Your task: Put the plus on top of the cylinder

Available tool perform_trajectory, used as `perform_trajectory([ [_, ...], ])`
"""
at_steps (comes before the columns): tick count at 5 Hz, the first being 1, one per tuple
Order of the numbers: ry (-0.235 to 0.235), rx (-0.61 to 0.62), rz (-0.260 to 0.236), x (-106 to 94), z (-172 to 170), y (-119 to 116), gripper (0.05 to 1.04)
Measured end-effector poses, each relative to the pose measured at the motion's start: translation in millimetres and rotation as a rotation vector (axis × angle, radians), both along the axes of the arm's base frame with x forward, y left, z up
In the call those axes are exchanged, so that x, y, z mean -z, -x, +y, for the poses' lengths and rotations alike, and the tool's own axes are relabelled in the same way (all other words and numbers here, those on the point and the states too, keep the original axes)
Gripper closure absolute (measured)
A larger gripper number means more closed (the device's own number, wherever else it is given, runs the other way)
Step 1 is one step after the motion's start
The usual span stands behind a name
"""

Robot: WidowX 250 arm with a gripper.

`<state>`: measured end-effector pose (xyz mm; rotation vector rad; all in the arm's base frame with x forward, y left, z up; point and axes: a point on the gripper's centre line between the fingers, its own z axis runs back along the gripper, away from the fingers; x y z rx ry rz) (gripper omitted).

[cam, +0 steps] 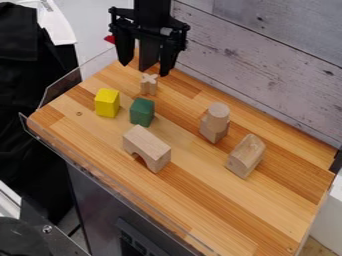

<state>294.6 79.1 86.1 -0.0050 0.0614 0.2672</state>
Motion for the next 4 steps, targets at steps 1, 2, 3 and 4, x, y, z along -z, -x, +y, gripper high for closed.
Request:
perform_trajectory([
  [1, 0.009, 0.002, 0.034, 10.0, -1.2, 2.7, 0.083],
  [2, 0.0, -0.029, 0.044, 19.4, 2.3, -3.2, 0.083],
  [3, 0.004, -0.043, 0.037, 24.6, 4.6, -11.8, 0.083],
  [4, 0.024, -0.08, 0.008, 29.1, 12.7, -19.3, 0.083],
])
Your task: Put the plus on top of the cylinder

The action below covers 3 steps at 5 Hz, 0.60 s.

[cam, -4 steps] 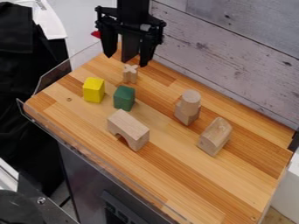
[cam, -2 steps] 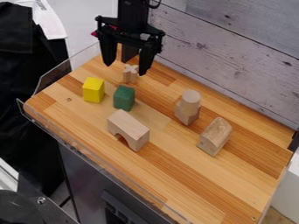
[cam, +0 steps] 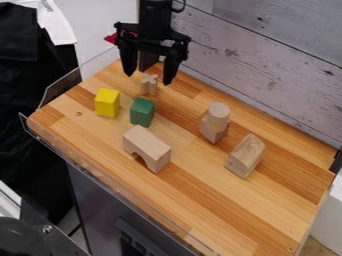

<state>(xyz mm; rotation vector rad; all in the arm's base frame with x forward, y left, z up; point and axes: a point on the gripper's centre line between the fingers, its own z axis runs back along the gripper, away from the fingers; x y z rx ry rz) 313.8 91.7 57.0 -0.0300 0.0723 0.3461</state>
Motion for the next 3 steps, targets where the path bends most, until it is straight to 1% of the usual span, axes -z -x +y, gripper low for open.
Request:
perform_trajectory([
  [1, 0.029, -0.025, -0.026, 6.1, 3.9, -4.1, 0.083],
  [2, 0.025, -0.059, -0.039, 12.9, 10.3, -7.9, 0.083],
  [3, 0.031, -0.079, -0.039, 20.7, 13.1, -11.0, 0.083],
])
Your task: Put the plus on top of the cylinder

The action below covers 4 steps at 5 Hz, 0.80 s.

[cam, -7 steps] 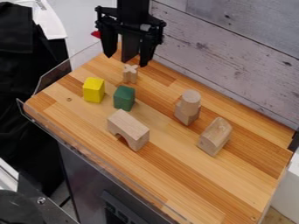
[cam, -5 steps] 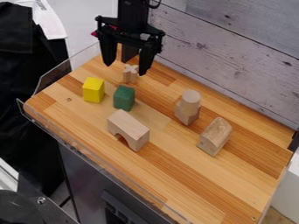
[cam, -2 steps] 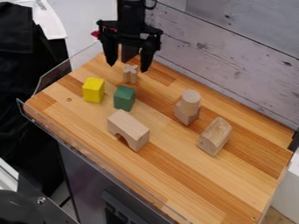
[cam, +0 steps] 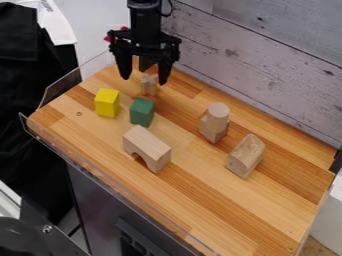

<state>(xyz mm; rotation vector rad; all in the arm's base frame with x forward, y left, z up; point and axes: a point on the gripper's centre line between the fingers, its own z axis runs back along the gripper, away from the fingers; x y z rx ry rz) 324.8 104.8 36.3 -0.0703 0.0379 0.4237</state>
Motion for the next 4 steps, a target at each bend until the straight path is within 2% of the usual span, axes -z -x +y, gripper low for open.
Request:
perform_trajectory([
  [3, 0.012, -0.034, 0.014, 16.5, 2.3, -9.0, 0.083],
  [4, 0.02, -0.047, -0.004, 17.0, 3.8, -11.1, 0.083],
])
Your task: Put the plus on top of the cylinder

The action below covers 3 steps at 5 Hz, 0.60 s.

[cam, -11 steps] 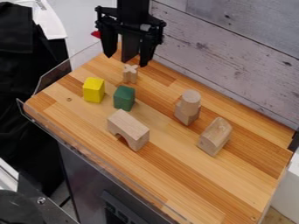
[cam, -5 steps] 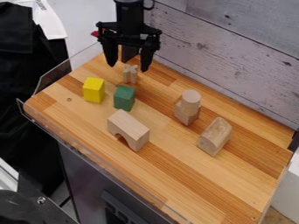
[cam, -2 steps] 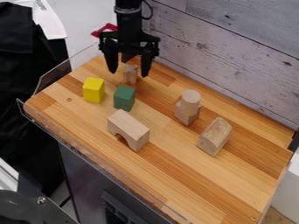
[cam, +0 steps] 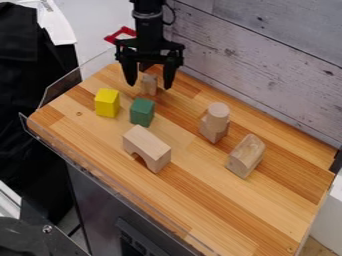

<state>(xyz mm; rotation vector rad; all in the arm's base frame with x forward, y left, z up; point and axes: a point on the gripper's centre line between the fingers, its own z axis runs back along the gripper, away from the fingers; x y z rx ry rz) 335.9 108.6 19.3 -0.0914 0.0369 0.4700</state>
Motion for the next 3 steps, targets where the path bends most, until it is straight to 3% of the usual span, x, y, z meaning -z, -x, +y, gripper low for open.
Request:
perform_trajectory([
  [3, -0.006, -0.029, 0.02, 16.2, 11.2, -5.8, 0.09],
])
